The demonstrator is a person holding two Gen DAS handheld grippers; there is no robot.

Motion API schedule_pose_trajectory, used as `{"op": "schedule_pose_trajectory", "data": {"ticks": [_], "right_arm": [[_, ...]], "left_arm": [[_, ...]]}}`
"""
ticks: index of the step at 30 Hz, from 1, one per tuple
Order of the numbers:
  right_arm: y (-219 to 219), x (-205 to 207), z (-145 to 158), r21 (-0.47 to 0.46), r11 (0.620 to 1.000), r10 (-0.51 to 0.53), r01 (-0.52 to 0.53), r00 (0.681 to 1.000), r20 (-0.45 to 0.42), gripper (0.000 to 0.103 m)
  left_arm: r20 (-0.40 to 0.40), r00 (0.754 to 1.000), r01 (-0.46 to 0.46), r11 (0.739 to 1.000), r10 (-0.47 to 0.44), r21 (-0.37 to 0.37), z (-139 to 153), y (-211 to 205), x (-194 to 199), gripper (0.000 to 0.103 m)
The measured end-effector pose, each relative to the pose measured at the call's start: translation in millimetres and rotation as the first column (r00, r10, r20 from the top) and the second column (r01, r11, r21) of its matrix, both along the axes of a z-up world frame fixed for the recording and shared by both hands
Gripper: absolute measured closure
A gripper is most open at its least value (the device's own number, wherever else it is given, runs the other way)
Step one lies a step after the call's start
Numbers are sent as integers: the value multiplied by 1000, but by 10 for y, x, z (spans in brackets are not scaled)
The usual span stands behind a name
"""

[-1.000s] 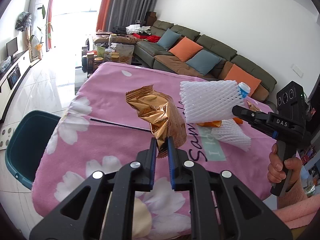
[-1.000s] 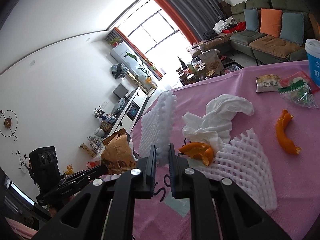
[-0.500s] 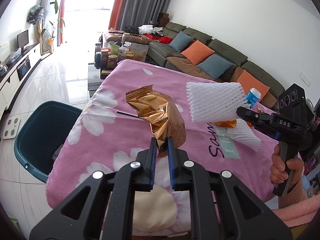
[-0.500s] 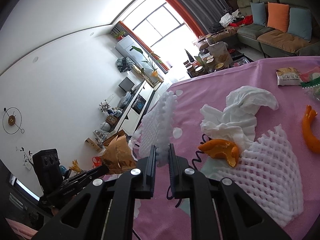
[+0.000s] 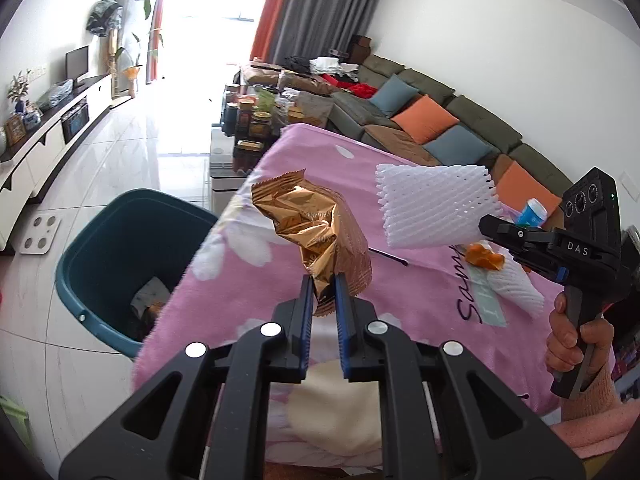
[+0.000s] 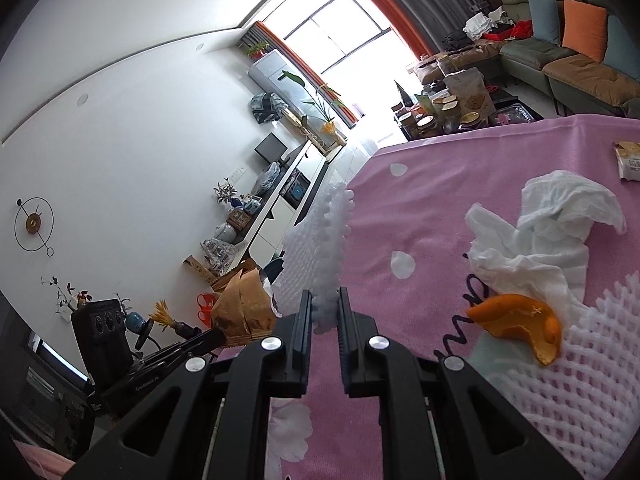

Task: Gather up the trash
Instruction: 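Lift the foam net and foil wrapper and carry them toward the teal bin, then open both tools over the teal bin to drop the foil wrapper and foam net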

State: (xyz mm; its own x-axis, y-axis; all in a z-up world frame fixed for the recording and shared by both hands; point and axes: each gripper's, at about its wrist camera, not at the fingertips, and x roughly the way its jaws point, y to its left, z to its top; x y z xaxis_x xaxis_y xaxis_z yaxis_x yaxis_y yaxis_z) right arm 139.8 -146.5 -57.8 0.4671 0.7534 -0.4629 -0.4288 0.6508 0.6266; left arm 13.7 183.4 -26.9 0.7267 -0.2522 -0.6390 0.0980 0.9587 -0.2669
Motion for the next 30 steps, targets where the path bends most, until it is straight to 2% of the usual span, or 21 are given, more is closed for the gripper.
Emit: {"op": "schedule_pose_trajectory", "data": {"ticks": [7,16,22,30], "right_arm": [[349,138,4,-20,997,80,-79,997,2,93],[578,272,-75,-6,989,145,-145,989,-32,92],[845,326,20,-38,985,170,-171,985,-20,92],[1417,438,47,-111,972,208,-209,978,-19,92]], "left_arm": [[2,997,-78,997,78,-2,25,226,-35,92],[-12,986,-168,986,168,-5,39,395,-135,92],[-18,973,-228,973,228,-18,35,624,-176,92],[-40,959,-281,960,280,-9,-35,1032,-135,92]]}}
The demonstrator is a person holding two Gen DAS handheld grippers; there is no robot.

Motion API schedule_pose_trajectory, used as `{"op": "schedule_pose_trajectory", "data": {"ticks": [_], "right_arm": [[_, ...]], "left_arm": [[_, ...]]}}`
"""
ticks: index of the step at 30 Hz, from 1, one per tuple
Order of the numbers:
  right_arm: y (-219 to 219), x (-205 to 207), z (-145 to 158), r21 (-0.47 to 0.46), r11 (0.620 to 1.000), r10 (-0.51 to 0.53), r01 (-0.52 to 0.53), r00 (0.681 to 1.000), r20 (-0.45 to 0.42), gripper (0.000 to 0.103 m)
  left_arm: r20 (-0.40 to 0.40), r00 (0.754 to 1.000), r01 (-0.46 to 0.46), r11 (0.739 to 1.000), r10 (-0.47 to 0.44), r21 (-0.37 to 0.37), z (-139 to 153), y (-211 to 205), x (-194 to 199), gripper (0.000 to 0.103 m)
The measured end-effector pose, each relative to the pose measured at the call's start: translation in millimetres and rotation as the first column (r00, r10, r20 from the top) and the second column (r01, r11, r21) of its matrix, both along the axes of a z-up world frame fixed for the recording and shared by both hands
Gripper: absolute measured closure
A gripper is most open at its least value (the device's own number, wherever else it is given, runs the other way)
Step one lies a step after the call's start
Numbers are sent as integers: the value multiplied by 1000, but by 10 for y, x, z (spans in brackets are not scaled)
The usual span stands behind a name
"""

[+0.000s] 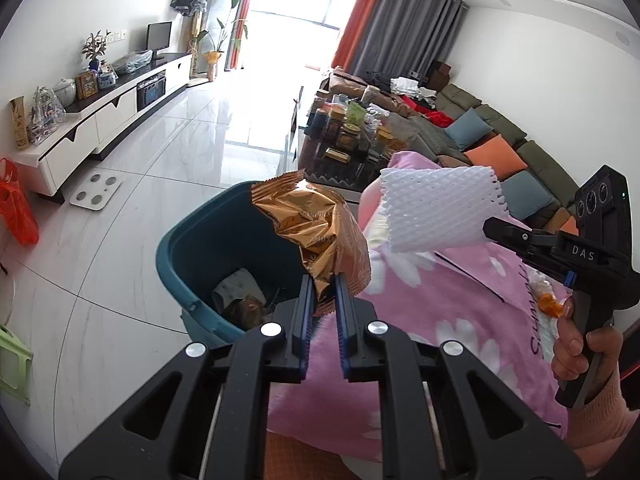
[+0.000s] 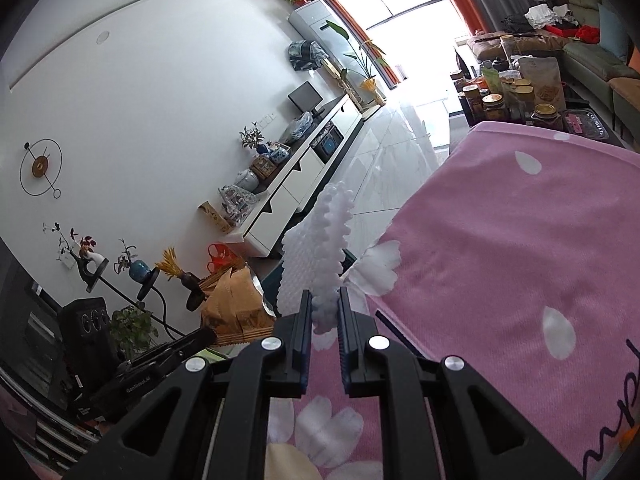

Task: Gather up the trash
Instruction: 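Open both tools over the teal bin to drop the foil wrapper and foam net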

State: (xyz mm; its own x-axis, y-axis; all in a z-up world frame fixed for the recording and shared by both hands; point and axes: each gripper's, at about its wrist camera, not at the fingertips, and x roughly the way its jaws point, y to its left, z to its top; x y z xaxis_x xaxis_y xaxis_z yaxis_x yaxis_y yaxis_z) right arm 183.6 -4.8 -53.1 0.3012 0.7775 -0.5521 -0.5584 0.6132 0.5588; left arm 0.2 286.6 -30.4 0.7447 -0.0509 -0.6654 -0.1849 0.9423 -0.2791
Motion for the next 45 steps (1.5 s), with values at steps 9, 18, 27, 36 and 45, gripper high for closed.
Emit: {"op": "schedule_pose_trajectory", "data": {"ticks": [9,18,27,36,45], "right_arm": [[551,126,-138,-106,994,8,-9,1000,-9,92],[972,224,-297,-184,982,41,-47,999,-36,92],[1243,287,-383,-223,972,63,-74,997,-53,86],[1171,243,-341,-205,976,65,-73,997,-47,77],[621,-75,76,-133,990,62,-54,996,64,67]], "left_arm": [[-67,996,-51,999,51,3,-216,298,156,92],[-127,990,-70,998,68,-7,-416,396,335,92],[-141,986,-91,996,87,-20,-537,414,483,88],[-119,989,-95,995,92,-22,-525,382,468,78],[14,1000,-11,999,10,35,-124,3,239,54]]}}
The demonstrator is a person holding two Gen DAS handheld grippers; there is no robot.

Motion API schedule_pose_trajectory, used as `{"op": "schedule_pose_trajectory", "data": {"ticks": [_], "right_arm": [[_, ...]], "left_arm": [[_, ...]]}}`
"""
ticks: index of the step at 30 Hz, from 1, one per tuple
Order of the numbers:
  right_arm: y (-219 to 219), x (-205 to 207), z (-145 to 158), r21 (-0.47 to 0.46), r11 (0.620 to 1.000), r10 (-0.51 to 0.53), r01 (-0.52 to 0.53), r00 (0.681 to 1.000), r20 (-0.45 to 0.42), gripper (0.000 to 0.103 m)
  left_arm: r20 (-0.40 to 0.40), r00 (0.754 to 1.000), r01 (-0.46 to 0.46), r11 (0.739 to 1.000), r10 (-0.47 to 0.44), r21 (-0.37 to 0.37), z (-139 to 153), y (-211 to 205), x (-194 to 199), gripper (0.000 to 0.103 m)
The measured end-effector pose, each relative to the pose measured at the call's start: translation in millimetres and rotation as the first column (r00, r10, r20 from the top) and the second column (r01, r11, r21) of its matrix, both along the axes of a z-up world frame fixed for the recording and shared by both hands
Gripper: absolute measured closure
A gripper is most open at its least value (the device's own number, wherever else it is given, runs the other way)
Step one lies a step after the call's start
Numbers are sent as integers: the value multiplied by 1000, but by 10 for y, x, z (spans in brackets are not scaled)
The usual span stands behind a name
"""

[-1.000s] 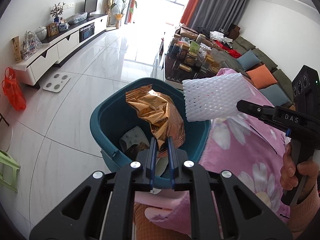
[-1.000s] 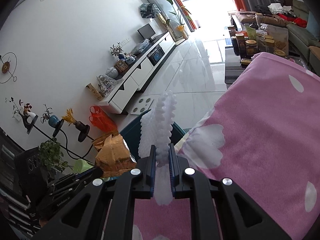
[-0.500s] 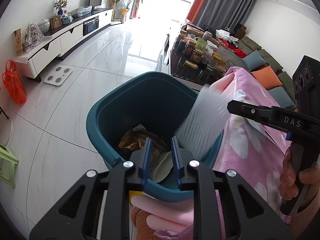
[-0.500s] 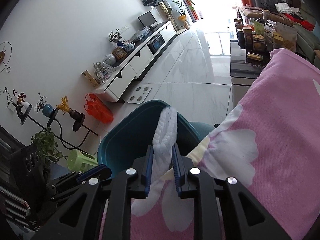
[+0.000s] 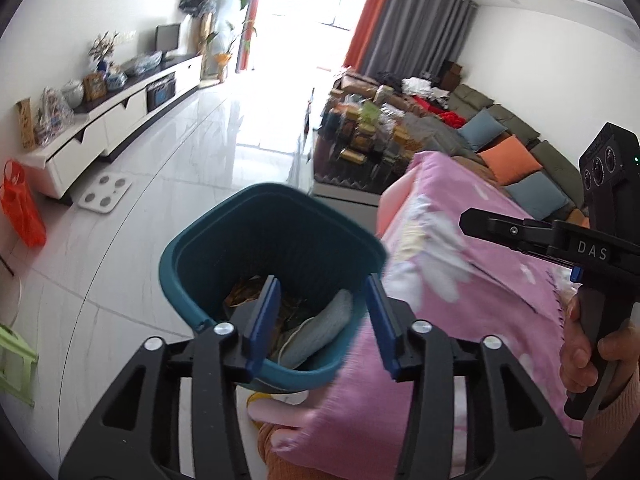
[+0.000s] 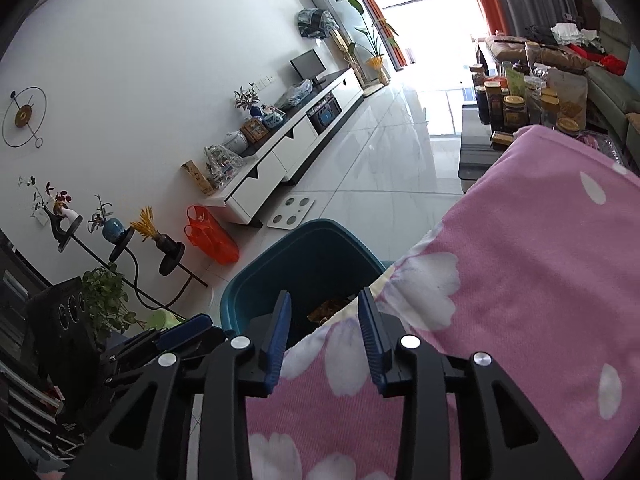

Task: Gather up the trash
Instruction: 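Move both open tools back over the table toward the foam nets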

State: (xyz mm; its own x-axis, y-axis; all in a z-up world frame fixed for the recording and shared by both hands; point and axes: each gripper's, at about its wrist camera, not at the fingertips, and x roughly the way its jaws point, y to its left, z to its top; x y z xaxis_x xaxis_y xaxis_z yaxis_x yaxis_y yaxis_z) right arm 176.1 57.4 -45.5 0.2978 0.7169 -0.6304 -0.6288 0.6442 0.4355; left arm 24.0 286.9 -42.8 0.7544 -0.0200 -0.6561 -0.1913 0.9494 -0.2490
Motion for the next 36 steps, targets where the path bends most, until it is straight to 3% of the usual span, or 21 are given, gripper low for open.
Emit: {"op": "schedule_pose_trajectory", "data": {"ticks": [4,8,14,20,30,36], "right_arm": [[-484,-285,261,20,1000,-25,23,994,103,54],[-1061,-508,402,29,995,-96,93,983,159,47],[-2016,-790,388,6,962,-271,275,945,184,45],[-2811,-900,220,-26,890,-446,455,881,158,45],[-3535,-949,7,-39,796,-595,604,793,128,45],[-3755,-963,-81,-38,764,-638,644,763,106,45]], "left_arm": [[68,992,108,994,-109,15,186,-401,-85,42],[105,961,254,967,-255,24,295,-946,-122,36],[98,877,473,881,-470,-11,246,-1781,-57,34],[40,786,618,784,-617,-59,71,-2507,68,34],[-37,696,704,692,-717,-158,-131,-3167,382,35],[-113,677,707,685,-728,-175,-288,-3479,551,35]]}}
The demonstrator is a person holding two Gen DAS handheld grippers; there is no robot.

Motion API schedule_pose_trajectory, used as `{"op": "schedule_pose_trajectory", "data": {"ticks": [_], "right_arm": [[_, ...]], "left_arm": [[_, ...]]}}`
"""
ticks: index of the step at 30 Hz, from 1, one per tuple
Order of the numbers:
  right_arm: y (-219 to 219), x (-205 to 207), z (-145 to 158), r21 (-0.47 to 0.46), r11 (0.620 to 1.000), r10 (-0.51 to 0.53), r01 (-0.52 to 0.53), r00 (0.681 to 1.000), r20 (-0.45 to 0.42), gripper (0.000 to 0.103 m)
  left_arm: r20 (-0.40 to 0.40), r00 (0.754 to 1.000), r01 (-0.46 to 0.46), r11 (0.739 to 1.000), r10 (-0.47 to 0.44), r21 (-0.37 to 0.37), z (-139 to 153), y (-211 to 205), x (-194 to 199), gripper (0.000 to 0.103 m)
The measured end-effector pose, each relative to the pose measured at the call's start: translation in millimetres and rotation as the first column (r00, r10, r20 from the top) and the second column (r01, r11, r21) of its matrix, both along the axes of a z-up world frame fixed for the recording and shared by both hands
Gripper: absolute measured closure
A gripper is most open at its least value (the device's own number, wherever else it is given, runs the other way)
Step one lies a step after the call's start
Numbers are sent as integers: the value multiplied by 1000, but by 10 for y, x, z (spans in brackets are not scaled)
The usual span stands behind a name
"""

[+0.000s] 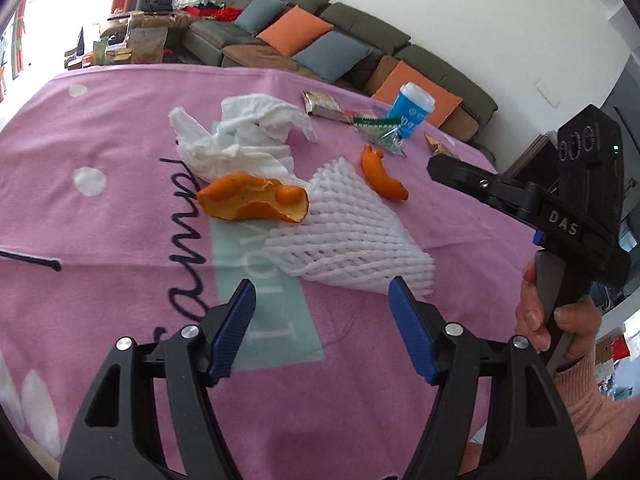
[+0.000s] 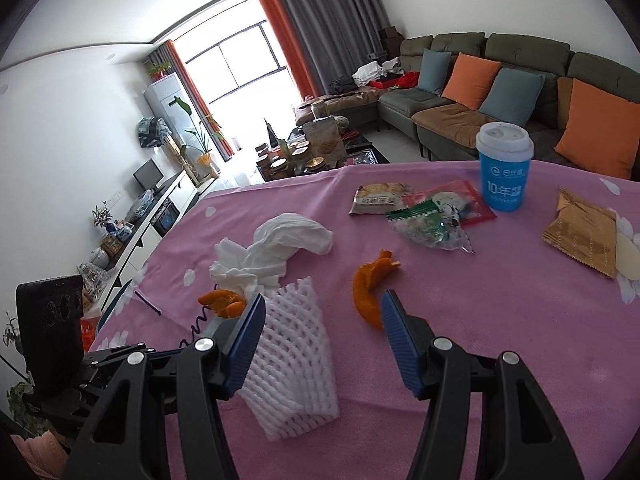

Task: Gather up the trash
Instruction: 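Move both open tools back over the table toward the foam nets, then grasp a white foam net with the left tool while the right grasps a green wrapper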

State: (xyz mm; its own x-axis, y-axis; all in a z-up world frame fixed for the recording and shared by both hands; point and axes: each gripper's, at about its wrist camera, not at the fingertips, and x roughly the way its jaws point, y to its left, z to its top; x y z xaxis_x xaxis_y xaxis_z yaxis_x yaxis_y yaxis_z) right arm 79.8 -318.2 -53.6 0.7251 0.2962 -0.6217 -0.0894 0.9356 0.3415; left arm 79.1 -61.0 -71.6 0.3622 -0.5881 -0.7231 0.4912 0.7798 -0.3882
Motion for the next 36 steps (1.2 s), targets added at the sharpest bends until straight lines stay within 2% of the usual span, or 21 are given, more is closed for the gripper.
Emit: {"op": "schedule_pose_trajectory", "data": {"ticks": [6,16,20,22,25,27,30,34,36], "right_arm": [[-81,72,-86,17,1000,-21,21,1000,-14,45],[-96,140,-195,23,1000,-13,14,999,-35,45],[-140,157,-237,26,999,-17,19,999,-47,45],[-152,172,-254,27,999,-17,18,998,-55,45],[-129,211,-284,17,1000,-14,15,998,-69,45],[-116,234,-306,13,1000,-10,11,997,-73,46],[-92,261,-317,3,1000,-7,8,997,-75,48],[-92,313,-348,-4,1000,-12,11,996,-90,63],[-119,336,-354,0,1000,-23,23,995,-94,64]], "left_arm": [[-19,1000,8,1000,-8,3,-4,-151,72,35],[-18,999,31,998,-30,49,-11,-402,146,37],[-15,1000,13,998,-12,62,-24,-421,191,50],[-16,1000,11,998,-10,67,-33,-424,205,67],[-15,1000,3,997,-2,75,-42,-416,220,81],[-27,1000,10,999,-8,53,-54,-402,220,89],[-3,1000,14,998,-14,57,-39,-399,174,91],[25,999,23,999,-24,46,17,-344,108,92],[38,999,33,999,-33,22,73,-277,69,92]]}}
